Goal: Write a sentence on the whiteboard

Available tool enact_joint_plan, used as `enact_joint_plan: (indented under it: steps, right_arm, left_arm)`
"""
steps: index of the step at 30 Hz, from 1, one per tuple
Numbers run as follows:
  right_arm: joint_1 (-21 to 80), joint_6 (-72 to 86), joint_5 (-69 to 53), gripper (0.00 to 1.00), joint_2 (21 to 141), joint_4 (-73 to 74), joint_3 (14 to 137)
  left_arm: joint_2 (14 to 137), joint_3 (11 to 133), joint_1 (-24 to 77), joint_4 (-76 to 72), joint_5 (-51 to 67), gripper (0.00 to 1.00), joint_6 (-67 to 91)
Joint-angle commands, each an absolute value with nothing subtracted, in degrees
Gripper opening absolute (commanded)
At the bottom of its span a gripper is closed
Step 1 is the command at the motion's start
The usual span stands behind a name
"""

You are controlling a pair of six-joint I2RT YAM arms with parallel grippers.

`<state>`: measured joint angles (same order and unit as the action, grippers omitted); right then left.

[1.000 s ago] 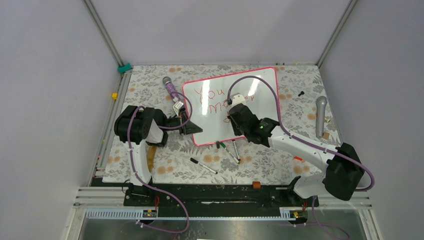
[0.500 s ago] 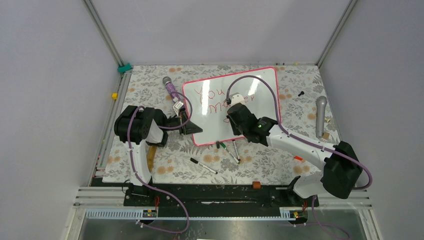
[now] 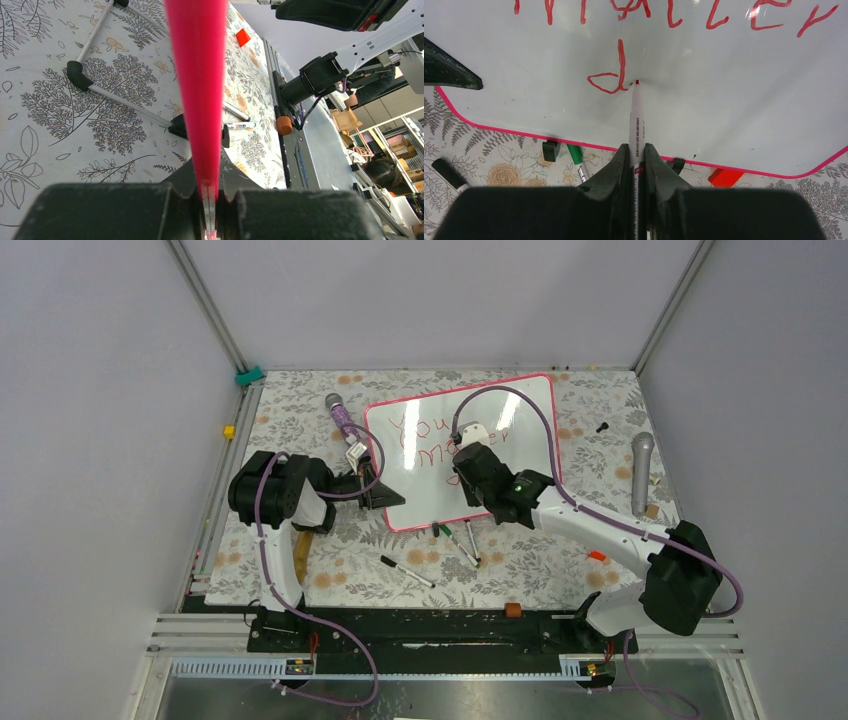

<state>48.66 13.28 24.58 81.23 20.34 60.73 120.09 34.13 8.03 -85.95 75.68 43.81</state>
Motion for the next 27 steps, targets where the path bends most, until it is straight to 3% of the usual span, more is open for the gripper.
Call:
enact_joint_plan:
  steps: [1, 27]
  right_arm:
    - [48.83, 12.87, 27.06, 0.00, 81.26, 21.25, 63.37]
    - [48.43, 12.30, 31.33, 0.00, 84.43, 23.85, 66.19]
  left_arm:
    - [123.03, 33.57, 9.47, -84.23, 76.87, 0.00, 39.37]
    - [123.05, 33.61, 9.45, -84.27, 76.81, 0.00, 39.37]
